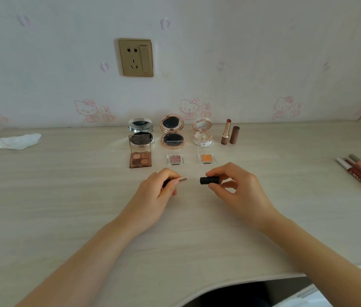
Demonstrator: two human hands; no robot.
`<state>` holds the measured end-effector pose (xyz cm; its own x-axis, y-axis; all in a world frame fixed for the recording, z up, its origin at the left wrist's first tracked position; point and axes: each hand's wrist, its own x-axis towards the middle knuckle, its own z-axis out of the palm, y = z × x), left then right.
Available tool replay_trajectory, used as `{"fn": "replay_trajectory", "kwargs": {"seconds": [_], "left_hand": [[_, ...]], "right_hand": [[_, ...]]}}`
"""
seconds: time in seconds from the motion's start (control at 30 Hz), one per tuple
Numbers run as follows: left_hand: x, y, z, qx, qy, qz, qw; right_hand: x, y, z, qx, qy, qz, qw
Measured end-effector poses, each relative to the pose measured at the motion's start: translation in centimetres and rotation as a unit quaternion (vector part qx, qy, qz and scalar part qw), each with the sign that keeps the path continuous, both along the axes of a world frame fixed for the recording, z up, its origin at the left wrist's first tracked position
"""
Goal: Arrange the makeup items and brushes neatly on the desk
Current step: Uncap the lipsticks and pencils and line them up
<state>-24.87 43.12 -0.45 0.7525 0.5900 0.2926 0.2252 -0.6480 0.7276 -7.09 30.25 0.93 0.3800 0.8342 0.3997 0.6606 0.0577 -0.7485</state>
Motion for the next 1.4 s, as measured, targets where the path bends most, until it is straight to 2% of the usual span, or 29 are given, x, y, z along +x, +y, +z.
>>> {"fn": "replay_trajectory", "kwargs": {"seconds": [0.1,0.3,0.67,0.97,1.13,1.4], "left_hand": [[0.1,-0.3,0.3,-0.059,-0.034,-0.001,0.998],[0.7,-1.2,1.3,-0.131,-0.085,-0.014,0.988],[4.3,-2.6,2.5,-0.183,-0.066,-0.036,0.980],[11.3,-3.5,4.2,-0.081,-0.021,-0.007,0.997],[15.6,-2.1,6.1,-0.103,-0.011,-0.007,0.995],[21.1,0.7,6.0,0.064,0.088,0.093,0.990]], "right_hand": [[-0.5,0.1,-0.2,-0.016,0.081,-0.024,0.996],[-0.7,0.0,-0.1,-0.023,0.183,-0.010,0.983],[2.8,-1.8,0.4,0.016,0.166,-0.040,0.985],[8.3,-3.3,0.1,0.052,0.205,-0.087,0.973],[11.7,-2.6,0.4,0.043,0.148,-0.135,0.979],[15.0,1.7,-0.3,-0.048,-0.005,-0.154,0.987]]}}
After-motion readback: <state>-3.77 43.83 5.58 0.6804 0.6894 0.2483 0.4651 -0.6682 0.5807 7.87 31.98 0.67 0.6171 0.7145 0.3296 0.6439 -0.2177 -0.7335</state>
